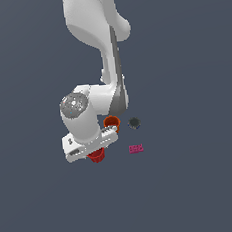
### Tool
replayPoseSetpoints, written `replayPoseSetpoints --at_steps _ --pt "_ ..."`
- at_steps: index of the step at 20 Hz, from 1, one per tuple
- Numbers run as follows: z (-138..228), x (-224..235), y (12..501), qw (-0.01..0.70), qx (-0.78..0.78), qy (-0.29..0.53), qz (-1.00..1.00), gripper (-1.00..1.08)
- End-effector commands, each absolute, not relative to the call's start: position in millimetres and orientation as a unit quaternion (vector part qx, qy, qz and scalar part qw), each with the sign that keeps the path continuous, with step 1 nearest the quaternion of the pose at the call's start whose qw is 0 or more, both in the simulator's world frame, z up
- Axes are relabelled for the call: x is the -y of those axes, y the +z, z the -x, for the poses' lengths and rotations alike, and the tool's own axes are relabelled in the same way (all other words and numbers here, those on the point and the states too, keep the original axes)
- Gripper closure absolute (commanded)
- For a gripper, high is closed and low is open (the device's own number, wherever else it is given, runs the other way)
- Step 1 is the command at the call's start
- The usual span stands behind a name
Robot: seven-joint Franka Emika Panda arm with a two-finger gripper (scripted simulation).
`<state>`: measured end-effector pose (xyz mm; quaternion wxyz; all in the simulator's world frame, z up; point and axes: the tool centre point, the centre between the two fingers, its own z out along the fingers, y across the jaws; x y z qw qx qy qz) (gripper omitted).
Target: Pick up a designated object from a clutter of objects.
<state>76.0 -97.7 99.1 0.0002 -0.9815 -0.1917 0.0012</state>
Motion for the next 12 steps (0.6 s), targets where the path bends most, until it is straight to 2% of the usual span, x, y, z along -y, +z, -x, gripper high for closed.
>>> replayPoseSetpoints --at_steps 1,12 --pt "-79.3 92.3 122.0 0.0 0.192 0.0 0.981 1.08" --pt "-94.8 61.9 243.7 0.0 0.192 0.0 0.981 1.08"
